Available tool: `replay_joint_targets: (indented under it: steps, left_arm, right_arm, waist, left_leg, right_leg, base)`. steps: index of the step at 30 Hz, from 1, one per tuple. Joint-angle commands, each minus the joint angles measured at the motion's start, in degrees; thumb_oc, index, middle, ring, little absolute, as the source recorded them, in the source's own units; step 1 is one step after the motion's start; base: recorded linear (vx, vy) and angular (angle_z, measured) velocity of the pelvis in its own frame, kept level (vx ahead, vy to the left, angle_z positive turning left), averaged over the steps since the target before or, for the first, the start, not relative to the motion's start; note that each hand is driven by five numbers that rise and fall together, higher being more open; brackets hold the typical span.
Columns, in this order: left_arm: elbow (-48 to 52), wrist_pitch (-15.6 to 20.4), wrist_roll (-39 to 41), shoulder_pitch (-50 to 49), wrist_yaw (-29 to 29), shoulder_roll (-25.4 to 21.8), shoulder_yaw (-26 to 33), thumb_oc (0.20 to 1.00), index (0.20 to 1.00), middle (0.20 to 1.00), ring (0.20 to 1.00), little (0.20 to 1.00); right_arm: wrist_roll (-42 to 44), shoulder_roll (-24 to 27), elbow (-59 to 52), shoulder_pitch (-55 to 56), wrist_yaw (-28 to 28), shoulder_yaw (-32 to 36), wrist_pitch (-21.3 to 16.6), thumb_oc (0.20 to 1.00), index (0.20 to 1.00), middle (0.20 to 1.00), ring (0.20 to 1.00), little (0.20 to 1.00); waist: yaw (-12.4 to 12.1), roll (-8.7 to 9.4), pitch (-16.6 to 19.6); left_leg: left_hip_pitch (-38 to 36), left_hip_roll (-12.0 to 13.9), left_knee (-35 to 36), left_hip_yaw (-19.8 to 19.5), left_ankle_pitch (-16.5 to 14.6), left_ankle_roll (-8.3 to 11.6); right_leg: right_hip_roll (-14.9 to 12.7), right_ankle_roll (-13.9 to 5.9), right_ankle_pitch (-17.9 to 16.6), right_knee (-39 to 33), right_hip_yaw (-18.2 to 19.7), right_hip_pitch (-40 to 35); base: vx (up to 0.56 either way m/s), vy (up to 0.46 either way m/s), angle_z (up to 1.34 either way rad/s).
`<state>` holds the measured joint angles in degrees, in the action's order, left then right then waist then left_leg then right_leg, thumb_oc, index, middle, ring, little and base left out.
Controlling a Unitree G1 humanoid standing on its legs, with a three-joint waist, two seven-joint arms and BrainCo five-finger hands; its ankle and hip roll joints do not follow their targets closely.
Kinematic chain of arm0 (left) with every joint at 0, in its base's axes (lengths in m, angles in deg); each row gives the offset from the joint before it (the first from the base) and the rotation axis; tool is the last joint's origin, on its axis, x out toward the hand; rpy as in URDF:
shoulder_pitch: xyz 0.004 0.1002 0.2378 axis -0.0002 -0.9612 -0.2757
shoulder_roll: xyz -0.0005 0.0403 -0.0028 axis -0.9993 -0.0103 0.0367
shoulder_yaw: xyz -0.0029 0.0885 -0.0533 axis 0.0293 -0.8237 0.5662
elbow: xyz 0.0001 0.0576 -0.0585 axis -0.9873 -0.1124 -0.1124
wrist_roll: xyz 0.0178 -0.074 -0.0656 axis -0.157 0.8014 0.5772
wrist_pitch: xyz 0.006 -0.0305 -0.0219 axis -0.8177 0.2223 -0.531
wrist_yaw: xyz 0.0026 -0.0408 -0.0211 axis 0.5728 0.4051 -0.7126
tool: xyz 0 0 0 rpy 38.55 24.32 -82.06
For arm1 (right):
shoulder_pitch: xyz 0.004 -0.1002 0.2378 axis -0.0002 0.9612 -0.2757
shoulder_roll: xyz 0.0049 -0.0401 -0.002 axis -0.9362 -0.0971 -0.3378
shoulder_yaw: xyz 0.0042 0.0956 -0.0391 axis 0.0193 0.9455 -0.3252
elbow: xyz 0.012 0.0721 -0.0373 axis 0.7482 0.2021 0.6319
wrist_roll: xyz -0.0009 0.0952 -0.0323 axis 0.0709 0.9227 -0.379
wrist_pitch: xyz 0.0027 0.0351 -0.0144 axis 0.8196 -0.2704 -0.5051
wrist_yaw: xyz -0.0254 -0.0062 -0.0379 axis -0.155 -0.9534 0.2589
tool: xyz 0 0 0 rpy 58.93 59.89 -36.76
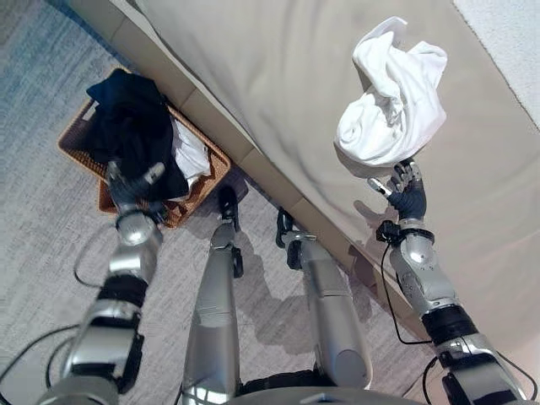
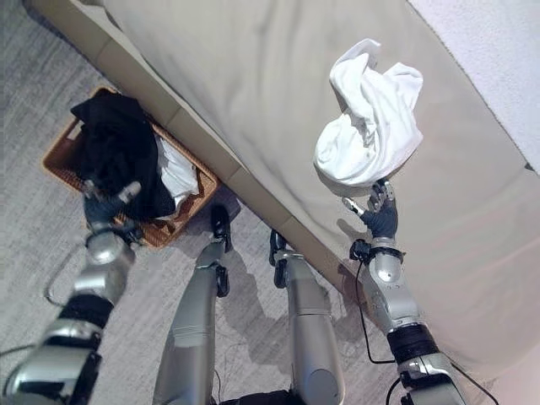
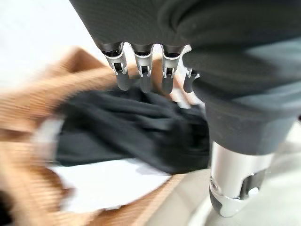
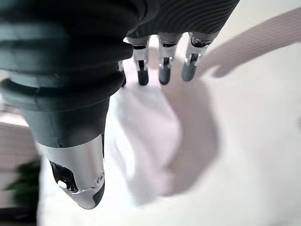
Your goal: Pick up clothes into the bucket
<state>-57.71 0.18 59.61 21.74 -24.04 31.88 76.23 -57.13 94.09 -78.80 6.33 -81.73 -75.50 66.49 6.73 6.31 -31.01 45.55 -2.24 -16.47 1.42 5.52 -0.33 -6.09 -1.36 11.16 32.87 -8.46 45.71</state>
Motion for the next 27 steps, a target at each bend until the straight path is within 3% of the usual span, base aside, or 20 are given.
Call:
replay_joint_targets:
  steps: [1, 2, 3, 8, 13, 16, 17, 22, 24, 27]
  left_arm:
    - [-0.79, 0.19, -9.54, -1.55, -2.70, 0.93, -0.02, 1.000, 1.000, 1.000, 1.000, 1.000]
    - [-1.42, -0.01, -10.95, -3.21, -2.20, 1.92, -0.78, 1.000, 1.000, 1.000, 1.000, 1.000]
    - [-2.61, -0.24, -12.17, -4.22, -2.37, 3.08, -1.12, 1.000, 1.000, 1.000, 1.000, 1.000]
    - [-5.55, -0.79, -15.97, -9.39, -2.74, 5.93, -2.24, 1.000, 1.000, 1.000, 1.000, 1.000]
    - [-5.24, -0.43, -17.80, -12.64, -3.62, 6.97, -3.83, 1.000, 1.000, 1.000, 1.000, 1.000]
    - [-4.13, 0.06, -18.71, -13.20, -3.32, 6.38, -5.91, 1.000, 1.000, 1.000, 1.000, 1.000]
    - [-3.35, 0.56, -19.25, -13.05, -2.41, 5.70, -8.05, 1.000, 1.000, 1.000, 1.000, 1.000]
    - [-1.43, 1.61, -19.02, -12.33, -1.11, 5.62, -11.74, 1.000, 1.000, 1.000, 1.000, 1.000]
    - [-0.18, 2.52, -17.60, -11.22, -0.16, 5.27, -14.33, 1.000, 1.000, 1.000, 1.000, 1.000]
    - [0.69, 2.69, -16.42, -9.87, 1.17, 5.01, -16.64, 1.000, 1.000, 1.000, 1.000, 1.000]
  right_arm:
    - [-10.56, 3.97, -5.76, 0.21, -5.17, 5.44, -4.69, 1.000, 1.000, 1.000, 1.000, 1.000]
    - [-12.49, 4.58, -7.19, 0.52, -5.95, 5.79, -4.45, 1.000, 1.000, 1.000, 1.000, 1.000]
    - [-14.55, 5.25, -8.80, 0.27, -6.83, 6.30, -4.23, 1.000, 1.000, 1.000, 1.000, 1.000]
    - [-20.92, 8.04, -11.74, -0.12, -9.69, 7.66, -3.09, 1.000, 1.000, 1.000, 1.000, 1.000]
    - [-23.73, 11.02, -6.58, -4.91, -12.61, 6.87, -0.48, 1.000, 1.000, 1.000, 1.000, 1.000]
    - [-22.13, 14.25, 2.83, -12.29, -14.38, 4.61, 1.57, 1.000, 1.000, 1.000, 1.000, 1.000]
    - [-21.54, 17.46, 10.30, -17.95, -14.88, 2.86, 3.52, 1.000, 1.000, 1.000, 1.000, 1.000]
    - [-20.20, 21.97, 25.13, -29.69, -14.78, -3.50, 6.42, 1.000, 1.000, 1.000, 1.000, 1.000]
    - [-19.69, 25.44, 35.98, -37.78, -11.50, -10.48, 9.01, 1.000, 1.000, 1.000, 1.000, 1.000]
    - [-20.67, 28.25, 46.99, -46.34, -5.24, -20.54, 11.42, 1.000, 1.000, 1.000, 1.000, 1.000]
  waist:
    - [-1.78, -1.73, 1.21]
    - [-2.01, -1.95, 1.21]
    - [-2.15, -2.21, 1.21]
    - [-3.33, -3.65, 1.21]
    - [-5.16, -5.55, 1.21]
    - [-6.73, -7.06, 1.21]
    - [-7.70, -7.88, 1.21]
    - [-8.73, -9.16, 1.21]
    - [-9.35, -9.48, 1.21]
    - [-9.70, -9.64, 1.21]
  left_leg:
    - [-1.50, 0.92, -4.62, -2.69, -6.57, 1.35]
    - [-3.56, 0.98, -4.05, -3.12, -7.98, 1.62]
    - [-3.20, 0.81, -2.65, -2.76, -5.75, 1.43]
    - [-6.41, 0.51, 1.41, -3.32, -4.07, 1.60]
    - [-9.29, 0.48, 6.00, -4.10, -2.03, 1.93]
    - [-10.48, 0.58, 9.22, -4.82, -0.08, 2.40]
    - [-11.10, 0.67, 11.16, -5.36, 0.90, 2.70]
    - [-11.10, 0.73, 13.39, -6.46, 2.19, 2.99]
    - [-11.73, 0.49, 13.94, -7.17, 1.20, 3.34]
    - [-10.14, 0.16, 13.60, -7.63, 1.41, 3.49]
  right_leg:
    - [-5.15, -5.72, -10.71, -10.88, -0.70, -1.85]
    - [-5.05, -6.23, -9.14, -10.83, -0.40, -3.78]
    - [-5.27, -5.81, -10.85, -11.77, -0.95, -3.26]
    - [-5.67, -5.97, -11.01, -13.08, -1.68, -5.96]
    - [-5.95, -6.17, -10.99, -13.69, -2.92, -7.43]
    - [-6.37, -6.26, -10.99, -14.02, -4.06, -8.01]
    - [-6.61, -6.29, -10.79, -14.12, -4.85, -8.26]
    - [-6.96, -6.14, -10.40, -13.59, -5.71, -7.44]
    - [-7.22, -6.50, -8.30, -12.54, -5.45, -7.35]
    - [-7.58, -6.25, -8.01, -11.66, -5.77, -5.89]
  base:
    - [0.00, 0.000, 0.00]
    - [-0.06, -0.007, 0.01]
    - [0.03, -0.043, 0.03]
    - [0.01, -0.029, 0.02]
    - [0.03, -0.051, 0.10]
    - [0.02, -0.059, 0.14]
    - [0.02, -0.061, 0.16]
    - [0.02, -0.023, 0.16]
    - [0.10, -0.059, 0.10]
    - [0.04, -0.052, 0.21]
